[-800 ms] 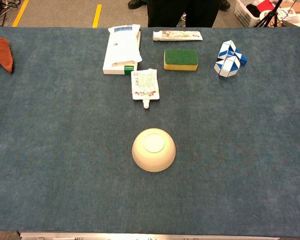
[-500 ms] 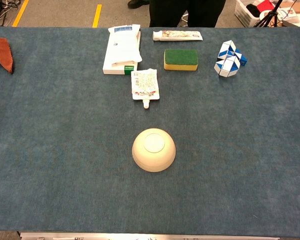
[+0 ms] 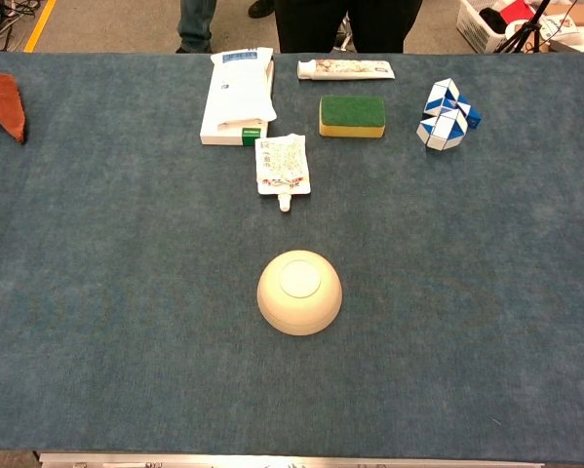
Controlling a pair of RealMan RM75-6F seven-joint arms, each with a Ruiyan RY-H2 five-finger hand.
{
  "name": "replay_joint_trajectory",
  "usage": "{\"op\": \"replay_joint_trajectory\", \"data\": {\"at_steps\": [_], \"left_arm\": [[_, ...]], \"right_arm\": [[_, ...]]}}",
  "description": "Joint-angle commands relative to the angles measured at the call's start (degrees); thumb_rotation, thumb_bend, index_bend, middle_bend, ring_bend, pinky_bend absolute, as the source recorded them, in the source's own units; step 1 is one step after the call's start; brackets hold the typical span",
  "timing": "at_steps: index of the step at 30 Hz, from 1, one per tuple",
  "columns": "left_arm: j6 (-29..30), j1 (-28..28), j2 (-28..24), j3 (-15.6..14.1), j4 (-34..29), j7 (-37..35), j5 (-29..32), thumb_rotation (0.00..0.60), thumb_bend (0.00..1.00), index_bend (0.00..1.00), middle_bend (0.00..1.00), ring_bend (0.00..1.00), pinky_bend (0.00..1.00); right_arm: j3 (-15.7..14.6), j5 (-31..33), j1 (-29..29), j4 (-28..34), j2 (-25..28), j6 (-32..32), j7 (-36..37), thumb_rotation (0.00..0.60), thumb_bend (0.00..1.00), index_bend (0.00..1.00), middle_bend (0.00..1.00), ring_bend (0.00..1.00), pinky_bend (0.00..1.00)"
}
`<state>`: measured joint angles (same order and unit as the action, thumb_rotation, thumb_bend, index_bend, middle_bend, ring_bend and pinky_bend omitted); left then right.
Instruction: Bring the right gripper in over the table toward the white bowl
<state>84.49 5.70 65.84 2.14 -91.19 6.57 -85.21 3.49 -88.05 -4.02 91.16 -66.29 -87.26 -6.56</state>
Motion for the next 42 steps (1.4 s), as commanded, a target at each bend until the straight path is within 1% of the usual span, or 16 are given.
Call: {"op": "replay_joint_trajectory", "data": {"at_steps": [1,14,18,20,22,26,28,31,33,36,42], "left_arm": [[0.10,-0.10,-0.08,-0.06,-0.14,0.24,-0.01,0.600,0.21,0.47,0.34,0.32,0.48],[0.57,-0.50,-0.41,-0.03,-1.08,1.30,0.29,0.600,0.21,0.47,0.34,0.33,0.48],[0.54,-0.54,-0.58,-0.09,-1.15,1.47,0.30,0.600,0.21,0.47,0.34,0.33,0.48],[0.56,-0.56,-0.68,-0.06,-1.23,1.48,0.33,0.600,0.21,0.47,0.34,0.33,0.48],[0.68,-0.61,-0.73,-0.03,-1.32,1.46,0.30,0.600,0.21,0.47,0.34,0.33,0.48],[1.10,-0.76,-0.83,-0.05,-1.55,1.44,0.02,0.600,0.21,0.47,0.35,0.33,0.48],[1.09,-0.79,-0.84,-0.08,-1.61,1.54,0.01,0.600,0.21,0.47,0.35,0.34,0.48],[0.98,-0.79,-0.83,-0.11,-1.59,1.72,0.08,0.600,0.21,0.47,0.35,0.34,0.48],[0.90,-0.76,-0.80,-0.07,-1.53,1.74,0.16,0.600,0.21,0.47,0.35,0.34,0.48],[0.91,-0.78,-0.85,-0.07,-1.57,1.72,0.14,0.600,0.21,0.47,0.35,0.34,0.48],[1.00,-0.85,-0.88,-0.12,-1.65,1.66,0.00,0.600,0.21,0.47,0.35,0.34,0.48]], "right_arm": [[0.04,-0.02,0.01,0.13,0.09,-0.05,0.14,0.600,0.18,0.46,0.44,0.26,0.10],[-0.07,-0.21,-0.56,-0.20,0.22,1.05,1.43,0.600,0.18,0.49,0.44,0.26,0.10],[-0.18,-0.57,-0.63,-0.10,0.41,1.05,2.09,0.600,0.14,0.49,0.44,0.26,0.09],[-0.12,-0.75,-0.69,-0.18,0.39,0.93,2.48,0.600,0.11,0.51,0.45,0.27,0.10],[-0.01,-1.00,-0.73,-0.41,0.25,0.59,2.75,0.600,0.08,0.57,0.49,0.31,0.10],[0.19,-1.13,-0.66,-0.53,-0.04,0.04,3.16,0.600,0.01,0.71,0.67,0.50,0.10],[0.39,-1.12,-0.64,-0.76,-0.29,-0.30,2.96,0.600,0.00,0.80,0.74,0.57,0.10],[0.62,-0.85,-0.58,-0.83,-0.58,-0.57,3.04,0.600,0.00,0.89,0.81,0.66,0.10],[0.54,-0.45,-0.59,-0.34,-0.35,-0.09,3.38,0.600,0.00,0.94,0.85,0.69,0.10],[0.16,0.40,-0.71,0.90,0.46,1.43,3.84,0.600,0.00,0.99,0.88,0.72,0.10],[-0.58,1.55,-1.30,3.13,2.34,4.58,4.95,0.600,0.00,1.00,0.91,0.74,0.10]]}}
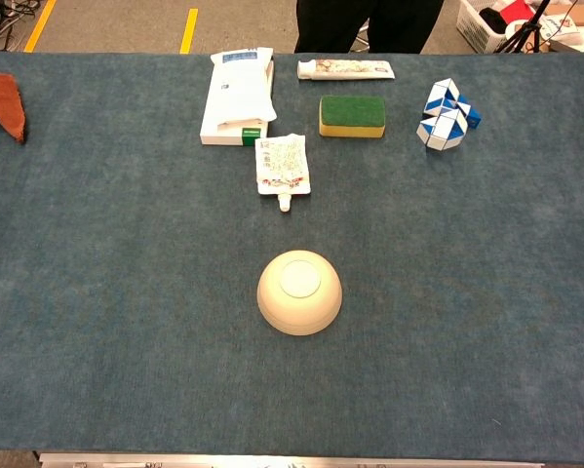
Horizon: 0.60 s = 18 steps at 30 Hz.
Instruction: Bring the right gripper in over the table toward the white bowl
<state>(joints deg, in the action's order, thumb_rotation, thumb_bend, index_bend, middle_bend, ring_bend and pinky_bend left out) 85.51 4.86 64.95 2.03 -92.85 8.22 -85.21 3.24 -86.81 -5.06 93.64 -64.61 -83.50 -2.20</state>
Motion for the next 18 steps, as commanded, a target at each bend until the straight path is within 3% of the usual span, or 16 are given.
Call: {"op": "replay_joint_trajectory", "data": {"at_steps": [1,12,18], "left_arm": [[-0.07,0.02,0.02,0.00,0.03,0.04,0.04,0.600,0.21,0.47,0.35,0.34,0.48],[-0.09,0.01,0.04,-0.04,-0.03,0.13,-0.09,0.600,0.21,0.47,0.35,0.34,0.48],[-0.19,0.03,0.02,-0.01,0.00,0.10,-0.01,0.600,0.21,0.47,0.35,0.34,0.48]], "right_arm": [[-0.51,0.33,-0.36,1.00,1.07,1.31,1.02,0.600,0.00,1.00,0.91,0.75,0.10],[-0.88,-0.59,-0.67,1.18,1.68,1.59,2.12,0.599,0.00,1.00,1.00,0.81,0.10],[-0.28,-2.43,-0.20,-0.73,0.08,-1.64,3.79,0.599,0.00,1.00,1.00,0.87,0.17]]}}
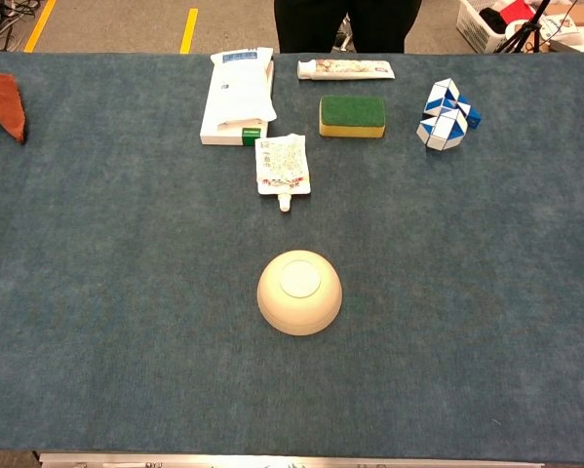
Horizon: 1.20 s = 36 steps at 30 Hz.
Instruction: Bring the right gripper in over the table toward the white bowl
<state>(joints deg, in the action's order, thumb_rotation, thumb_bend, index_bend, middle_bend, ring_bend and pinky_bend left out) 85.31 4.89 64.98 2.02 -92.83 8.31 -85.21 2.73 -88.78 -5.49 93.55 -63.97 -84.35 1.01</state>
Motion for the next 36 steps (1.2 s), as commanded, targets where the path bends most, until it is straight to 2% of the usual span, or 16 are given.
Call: {"op": "replay_joint_trajectory", "data": {"at_steps": [1,4,9,12,19,23,36], "left_arm": [[0.00,-0.01,0.00,0.00,-0.04,0.04,-0.01,0.600,0.21,0.47,0.35,0.34,0.48],[0.03,-0.02,0.03,0.00,-0.05,0.08,-0.04,0.600,0.21,0.47,0.35,0.34,0.48],[0.05,-0.04,0.00,-0.01,-0.08,0.09,-0.05,0.600,0.21,0.47,0.35,0.34,0.48],[0.06,-0.05,-0.02,-0.01,-0.10,0.06,-0.07,0.600,0.21,0.47,0.35,0.34,0.48],[0.03,-0.04,0.00,-0.05,-0.06,0.14,-0.13,0.600,0.21,0.47,0.35,0.34,0.48],[0.03,-0.04,0.04,-0.03,-0.05,0.14,-0.11,0.600,0.21,0.47,0.35,0.34,0.48],[0.15,-0.11,-0.04,-0.03,-0.14,0.08,-0.18,0.600,0.21,0.47,0.35,0.34,0.48]], "right_arm": [[0.24,-0.49,0.24,-0.73,-0.62,-0.87,0.76,0.600,0.00,1.00,1.00,0.88,0.19],[0.33,-0.78,0.26,-1.17,-1.08,-1.34,1.27,0.598,0.00,1.00,1.00,0.90,0.22],[0.21,-1.20,0.20,-1.58,-1.42,-1.48,2.16,0.595,0.00,1.00,1.00,0.91,0.23],[-0.03,-2.60,-0.08,-2.09,-1.67,-1.87,4.88,0.555,0.00,1.00,1.00,0.91,0.23],[-0.29,-5.36,-0.11,-5.13,-2.89,-4.26,7.34,0.314,0.00,1.00,1.00,0.86,0.23],[-0.40,-4.85,-0.15,-5.34,-2.99,-3.78,6.90,0.251,0.00,1.00,1.00,0.82,0.19],[-0.83,-4.71,-0.58,-5.32,-3.15,-2.86,7.39,0.242,0.00,1.00,1.00,0.81,0.18]]}}
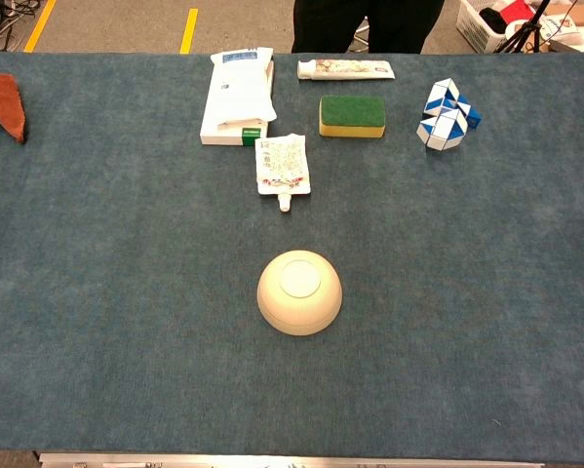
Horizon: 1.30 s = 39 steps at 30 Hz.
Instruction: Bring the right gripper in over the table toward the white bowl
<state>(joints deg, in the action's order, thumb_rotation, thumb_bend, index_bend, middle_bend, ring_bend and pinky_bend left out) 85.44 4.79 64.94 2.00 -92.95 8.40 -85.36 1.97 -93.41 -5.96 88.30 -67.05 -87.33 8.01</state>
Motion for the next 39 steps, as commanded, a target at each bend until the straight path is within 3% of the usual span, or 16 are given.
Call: {"op": "replay_joint_trajectory", "data": {"at_steps": [1,7,20,31,35,39], "left_arm": [[0.05,-0.02,-0.02,0.00,-0.04,-0.02,-0.05,0.600,0.21,0.47,0.35,0.34,0.48],[0.13,-0.05,-0.01,0.05,-0.15,-0.06,-0.01,0.600,0.21,0.48,0.35,0.34,0.48],[-0.10,-0.04,0.02,0.07,0.06,-0.15,0.24,0.600,0.21,0.48,0.35,0.34,0.48],[0.01,-0.09,-0.19,0.04,-0.07,-0.37,0.08,0.600,0.21,0.48,0.35,0.34,0.48],[0.02,-0.10,-0.16,0.03,-0.04,-0.33,0.06,0.600,0.21,0.48,0.35,0.34,0.48],[0.00,-0.09,-0.16,0.06,-0.03,-0.34,0.12,0.600,0.21,0.48,0.35,0.34,0.48]], "right_arm": [[-0.14,-0.20,-0.20,-0.09,-0.08,0.23,0.86,0.242,0.00,1.00,1.00,0.81,0.18],[-1.64,-3.86,-1.60,-0.65,-0.04,0.50,9.43,0.241,0.00,1.00,1.00,0.81,0.18],[-5.29,-11.56,-7.19,-4.92,-2.42,0.17,36.29,0.241,0.00,1.00,1.00,0.81,0.18],[-13.57,-20.71,-16.79,-0.25,1.89,4.10,68.54,0.241,0.00,1.00,1.00,0.81,0.18],[-16.49,-24.71,-20.11,-1.36,2.60,3.08,77.42,0.209,0.00,1.00,1.00,0.81,0.18],[-18.51,-26.64,-22.12,-2.63,2.78,2.21,81.16,0.197,0.00,1.00,1.00,0.81,0.18]]}}
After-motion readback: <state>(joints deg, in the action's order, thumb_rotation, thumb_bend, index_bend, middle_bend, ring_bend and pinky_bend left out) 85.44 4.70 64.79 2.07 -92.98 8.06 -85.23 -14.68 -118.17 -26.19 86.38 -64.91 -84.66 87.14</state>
